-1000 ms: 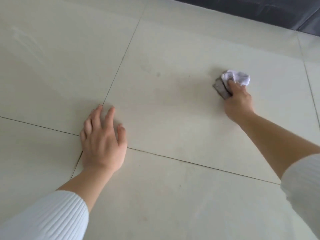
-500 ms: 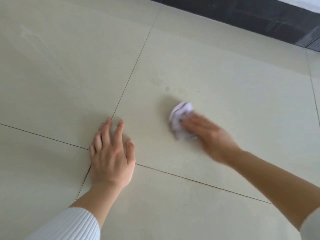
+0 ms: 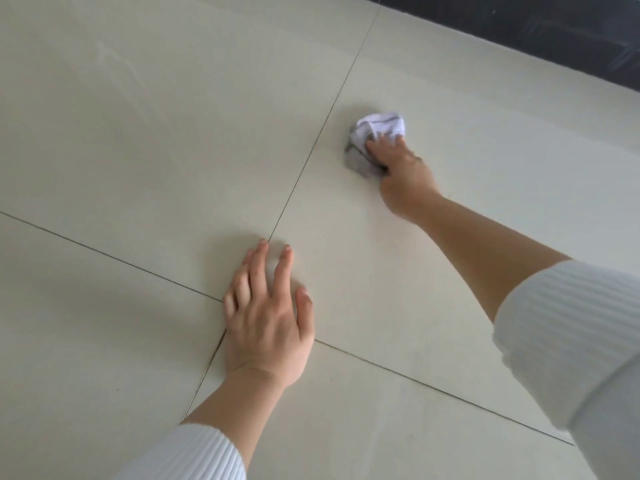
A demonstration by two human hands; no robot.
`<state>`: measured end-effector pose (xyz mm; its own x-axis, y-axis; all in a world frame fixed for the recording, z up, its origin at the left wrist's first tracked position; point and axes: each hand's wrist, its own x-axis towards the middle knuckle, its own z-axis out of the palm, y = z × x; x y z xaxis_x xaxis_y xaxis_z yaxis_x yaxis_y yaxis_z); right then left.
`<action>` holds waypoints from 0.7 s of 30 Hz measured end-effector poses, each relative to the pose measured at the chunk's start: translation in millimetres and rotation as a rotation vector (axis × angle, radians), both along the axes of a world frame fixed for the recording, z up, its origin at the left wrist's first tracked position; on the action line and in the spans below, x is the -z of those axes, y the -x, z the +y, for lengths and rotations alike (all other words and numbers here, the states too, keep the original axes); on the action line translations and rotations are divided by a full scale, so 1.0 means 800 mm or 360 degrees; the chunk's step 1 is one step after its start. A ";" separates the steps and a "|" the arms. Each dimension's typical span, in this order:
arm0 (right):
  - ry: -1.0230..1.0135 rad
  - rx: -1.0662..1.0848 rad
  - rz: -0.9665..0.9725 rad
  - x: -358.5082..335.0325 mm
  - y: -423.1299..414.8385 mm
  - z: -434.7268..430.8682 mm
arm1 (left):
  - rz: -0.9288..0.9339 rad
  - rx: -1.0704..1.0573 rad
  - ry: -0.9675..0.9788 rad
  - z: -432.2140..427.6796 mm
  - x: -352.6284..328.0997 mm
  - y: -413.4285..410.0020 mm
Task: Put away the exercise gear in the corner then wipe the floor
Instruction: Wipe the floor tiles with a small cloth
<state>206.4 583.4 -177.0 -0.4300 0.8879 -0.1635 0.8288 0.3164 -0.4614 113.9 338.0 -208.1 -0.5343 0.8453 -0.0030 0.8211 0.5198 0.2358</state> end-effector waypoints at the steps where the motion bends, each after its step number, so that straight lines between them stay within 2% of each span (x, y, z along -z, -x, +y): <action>1: -0.0036 -0.0173 0.0085 0.007 0.011 -0.020 | 0.0000 0.0001 0.0001 0.000 -0.001 0.000; 5: -0.0099 -0.0800 0.0181 0.016 -0.008 -0.102 | -0.0039 0.0017 -0.0011 0.000 -0.003 0.002; 9: -0.0134 -0.1171 0.0009 0.009 -0.121 -0.131 | -0.0075 0.0026 -0.0039 0.000 -0.002 0.002; 11: -0.0225 -0.0906 -0.0073 0.006 -0.177 -0.112 | -0.0092 0.0020 -0.0063 -0.001 0.000 0.003; 14: -0.0233 0.0089 -0.0111 0.007 -0.202 -0.077 | -0.0103 0.0022 -0.0065 -0.001 0.001 0.003; 16: -0.0200 0.0479 -0.0159 0.011 -0.173 -0.072 | -0.0108 0.0028 -0.0075 -0.002 0.002 0.003; 18: -0.0199 0.0509 -0.0067 0.014 -0.132 -0.087 | -0.0144 0.0041 -0.0098 -0.002 0.001 0.003; 21: -0.0126 0.0134 0.0122 0.013 -0.087 -0.144 | -0.0198 0.0083 -0.0150 -0.004 -0.002 0.005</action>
